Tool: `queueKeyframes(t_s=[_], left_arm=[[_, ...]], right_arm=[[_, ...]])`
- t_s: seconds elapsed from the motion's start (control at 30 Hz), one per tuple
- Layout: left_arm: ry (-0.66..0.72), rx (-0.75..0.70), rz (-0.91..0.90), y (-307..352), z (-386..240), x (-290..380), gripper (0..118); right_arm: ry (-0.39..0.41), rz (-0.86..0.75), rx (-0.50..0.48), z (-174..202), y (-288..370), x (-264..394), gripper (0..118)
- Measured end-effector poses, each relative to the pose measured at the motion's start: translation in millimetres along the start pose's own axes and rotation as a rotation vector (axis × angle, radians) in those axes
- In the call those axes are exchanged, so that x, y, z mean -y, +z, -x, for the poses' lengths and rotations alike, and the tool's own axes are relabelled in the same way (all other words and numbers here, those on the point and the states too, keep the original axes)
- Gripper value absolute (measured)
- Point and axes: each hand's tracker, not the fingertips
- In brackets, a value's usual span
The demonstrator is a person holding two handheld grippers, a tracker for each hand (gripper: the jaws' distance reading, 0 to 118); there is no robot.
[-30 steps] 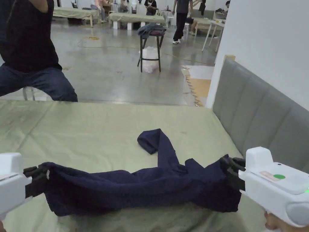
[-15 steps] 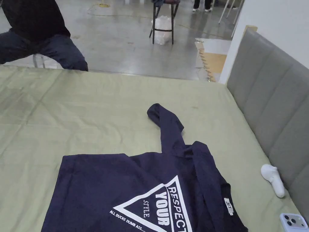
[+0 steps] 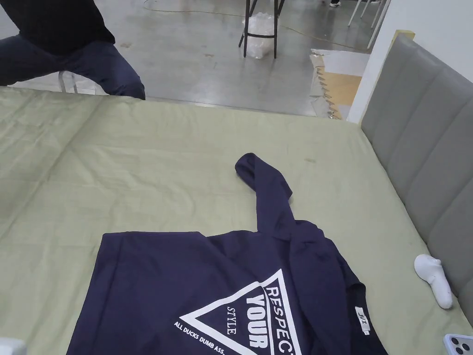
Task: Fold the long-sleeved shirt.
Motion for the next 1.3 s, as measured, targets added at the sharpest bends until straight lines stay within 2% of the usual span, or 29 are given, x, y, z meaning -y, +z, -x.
queueKeyframes(t_s=[0.07, 0.1, 0.13, 0.17, 0.2, 0.23, 0.3, 0.33, 0.37, 0.4, 0.47, 0.5, 0.53, 0.57, 0.63, 0.8, 0.93, 0.97, 1.0, 1.03, 1.07, 1.13, 1.23, 1.3], left_arm=[[-0.015, -0.054, -0.057, -4.0, -9.3, -28.3, 111], [-0.027, -0.046, -0.079, -11.2, -16.7, -38.8, 110], [-0.01, -0.027, -0.094, -21.3, -22.9, -49.0, 103], [0.019, -0.02, -0.127, -32.8, -30.2, -58.8, 86], [0.047, 0.004, -0.173, -46.4, -35.8, -69.7, 54], [0.051, 0.014, -0.2, -59.9, -40.2, -76.6, 6], [0.036, -0.007, -0.206, -90.3, -50.5, -97.1, 5], [0.037, 0.01, -0.199, -104.7, -52.5, -105.2, 5], [0.059, 0.031, -0.174, -119.0, -53.7, -115.8, 5], [0.064, 0.028, -0.17, -130.8, -54.5, -123.5, 5], [0.06, 0.018, -0.173, -156.7, -58.2, -138.4, 5], [0.059, 0.024, -0.16, -167.9, -58.0, -145.5, 5], [0.066, 0.028, -0.157, -177.7, -58.5, -150.6, 5], [0.072, 0.028, -0.15, -188.0, -57.7, -154.3, 5], [0.076, 0.037, -0.137, -204.9, -55.5, -159.1, 5], [0.1, 0.052, -0.12, -235.8, -51.8, -166.1, 5], [0.105, 0.067, -0.106, -250.2, -46.9, -171.9, 5], [0.119, 0.077, -0.101, -253.2, -44.0, -172.6, 4], [0.129, 0.063, -0.109, -255.1, -42.4, -172.3, 4], [0.124, 0.063, -0.108, -256.4, -41.1, -173.2, 4], [0.123, 0.07, -0.101, -256.4, -39.6, -174.4, 4], [0.132, 0.078, -0.109, -250.7, -38.4, -172.5, 4], [0.133, 0.086, -0.121, -234.8, -37.9, -170.2, 4], [0.125, 0.091, -0.144, -218.2, -35.0, -167.4, 4]], right_arm=[[0.056, -0.102, 0.069, 10.2, -4.6, -22.2, 117], [0.076, -0.15, 0.075, 14.9, -11.9, -31.3, 112], [0.095, -0.19, 0.082, 17.8, -22.1, -39.6, 86], [0.1, -0.21, 0.087, 19.7, -35.6, -47.2, 46], [0.109, -0.23, 0.109, 24.6, -51.1, -54.9, 5], [0.111, -0.243, 0.124, 28.1, -65.7, -61.7, 0], [0.097, -0.231, 0.11, 27.1, -98.6, -80.5, 0], [0.063, -0.219, 0.06, 26.5, -114.4, -91.6, 0], [0.077, -0.222, 0.062, 27.3, -132.6, -105.8, 0], [0.079, -0.228, 0.066, 26.8, -152.5, -120.8, 11], [0.07, -0.204, 0.019, 22.1, -197.4, -160.9, 99], [0.064, -0.178, 0.024, 22.2, -223.6, -183.7, 118], [0.067, -0.163, 0.027, 22.7, -245.7, -203.3, 115], [0.062, -0.189, -0.024, 22.4, -276.2, -229.8, 116], [0.084, -0.171, 0.011, 26.1, -326.4, -275.9, 116], [0.08, -0.16, -0.011, 32.3, -428.2, -364.4, 116], [0.02, 0.005, -0.025, 26.4, -489.4, -395.0, 112], [0.016, 0.035, -0.01, 25.8, -491.3, -393.3, 97], [0.033, 0.012, 0.018, 24.1, -492.3, -392.8, 60], [0.072, 0.015, 0.057, 23.0, -490.7, -391.7, 3], [0.081, -0.031, 0.089, 22.6, -481.4, -388.5, 4], [0.058, -0.058, -0.025, 20.8, -450.9, -380.2, 4], [0.115, -0.168, 0.04, 24.9, -387.8, -364.9, 4], [0.094, -0.211, 0.027, 20.7, -332.9, -349.1, 4]])
